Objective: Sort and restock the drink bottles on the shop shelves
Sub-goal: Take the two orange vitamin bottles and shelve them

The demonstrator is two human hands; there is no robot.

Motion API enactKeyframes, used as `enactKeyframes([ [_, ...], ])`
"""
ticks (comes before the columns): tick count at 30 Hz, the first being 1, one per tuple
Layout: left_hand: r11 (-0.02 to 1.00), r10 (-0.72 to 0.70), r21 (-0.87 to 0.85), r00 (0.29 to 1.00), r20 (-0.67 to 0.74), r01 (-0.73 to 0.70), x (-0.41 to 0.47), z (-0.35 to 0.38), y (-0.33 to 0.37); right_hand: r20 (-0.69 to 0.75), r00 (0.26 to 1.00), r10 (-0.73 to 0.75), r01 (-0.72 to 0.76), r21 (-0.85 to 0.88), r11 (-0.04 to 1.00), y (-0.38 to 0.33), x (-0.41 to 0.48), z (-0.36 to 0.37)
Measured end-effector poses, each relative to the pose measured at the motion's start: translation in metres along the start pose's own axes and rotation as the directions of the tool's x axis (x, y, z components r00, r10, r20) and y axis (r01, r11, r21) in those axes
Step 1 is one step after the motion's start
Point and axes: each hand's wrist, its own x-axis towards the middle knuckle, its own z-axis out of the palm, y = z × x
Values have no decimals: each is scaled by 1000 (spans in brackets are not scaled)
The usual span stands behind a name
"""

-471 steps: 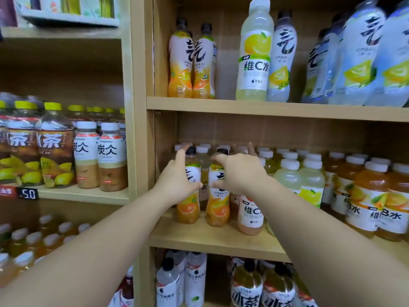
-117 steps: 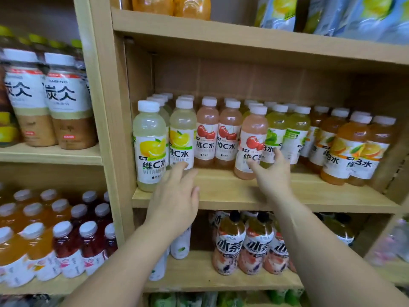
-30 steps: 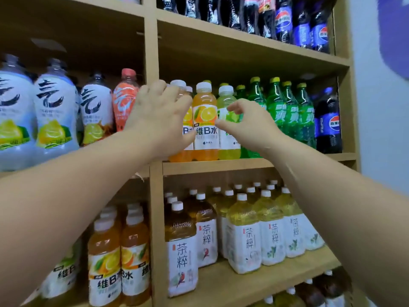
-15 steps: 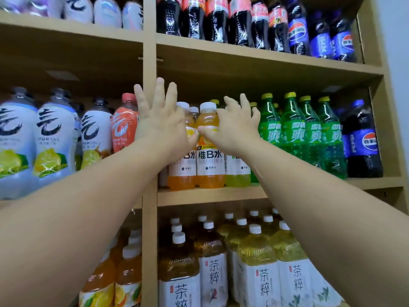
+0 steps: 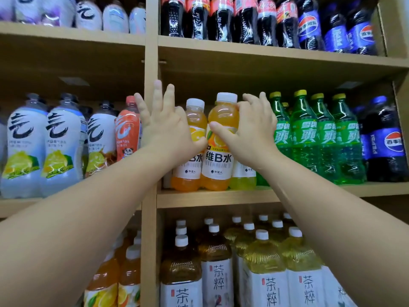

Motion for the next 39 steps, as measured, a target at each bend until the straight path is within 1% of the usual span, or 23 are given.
enactKeyframes([
  [3, 996, 10, -92, 999, -43, -14, -4, -2, 5, -30, 999, 30, -27, 119, 993, 9, -14, -5],
  [5, 991, 51, -122, 995, -87, -62, -10, -4, 8, -42, 998, 45, -37, 183, 983, 13, -22, -7],
  [7, 972, 94, -202, 985, -147, -122, -20, -3, 7, -71, 997, 41, -23, 241, 970, 15, -29, -8],
  [10, 926, 122, -321, 963, -240, -197, -32, 1, 1, -96, 995, 6, 24, 314, 949, 19, -39, -11],
  [14, 860, 122, -449, 951, -284, -244, -52, 3, 1, -80, 995, -56, 84, 410, 908, 25, -46, -18],
  [16, 808, 103, -530, 947, -305, -258, -65, 2, 2, -31, 995, -100, 102, 478, 873, 28, -47, -21],
  [19, 771, 59, -582, 939, -338, -258, -77, -5, 2, 11, 984, -177, 143, 541, 829, 27, -48, -29],
  [22, 754, 3, -610, 930, -368, -244, -89, -24, -1, -44, 974, -221, 209, 538, 817, 20, -50, -39],
  [24, 747, -42, -627, 925, -377, -222, -100, -42, -4, -88, 979, -182, 199, 575, 793, 14, -52, -47],
  [25, 749, -60, -628, 923, -381, -211, -107, -51, -8, -113, 981, -155, 192, 625, 757, 12, -56, -52],
  [27, 757, -94, -632, 930, -355, -165, -124, -67, -17, -136, 981, -138, 194, 713, 674, 8, -68, -63],
  [28, 760, -113, -637, 939, -326, -130, -135, -74, -22, -107, 982, -157, 183, 746, 640, 9, -80, -68],
  [29, 768, -130, -634, 947, -293, -91, -149, -79, -28, -84, 983, -161, 166, 774, 610, 5, -81, -56],
  [30, 785, -147, -618, 955, -259, -47, -164, -83, -34, -14, 983, -181, 123, 784, 608, -1, -87, -48],
  [31, 804, -165, -594, 961, -223, 0, -179, -85, -41, 98, 972, -213, 56, 785, 616, -7, -92, -37],
  [32, 816, -186, -576, 965, -184, 48, -195, -86, -48, 208, 952, -225, -13, 761, 648, -12, -98, -24],
  [33, 817, -210, -569, 967, -142, 94, -210, -86, -55, 296, 925, -239, -74, 756, 650, -17, -106, -11],
  [34, 812, -235, -567, 967, -100, 138, -224, -84, -63, 289, 923, -254, -68, 773, 631, -22, -119, -10],
  [35, 809, -253, -561, 965, -66, 174, -238, -81, -72, 221, 943, -247, -30, 798, 602, -27, -134, -11],
  [36, 806, -270, -554, 962, -32, 207, -251, -77, -81, 190, 952, -241, -13, 809, 588, -33, -150, -16],
  [37, 799, -291, -550, 957, 4, 245, -264, -73, -92, 208, 951, -229, -41, 820, 571, -37, -164, -17],
  [38, 780, -320, -555, 946, 47, 291, -274, -68, -102, 265, 933, -241, -87, 820, 565, -41, -180, -22],
  [39, 750, -353, -568, 931, 92, 340, -284, -62, -112, 302, 920, -252, -126, 834, 537, -53, -186, -9],
])
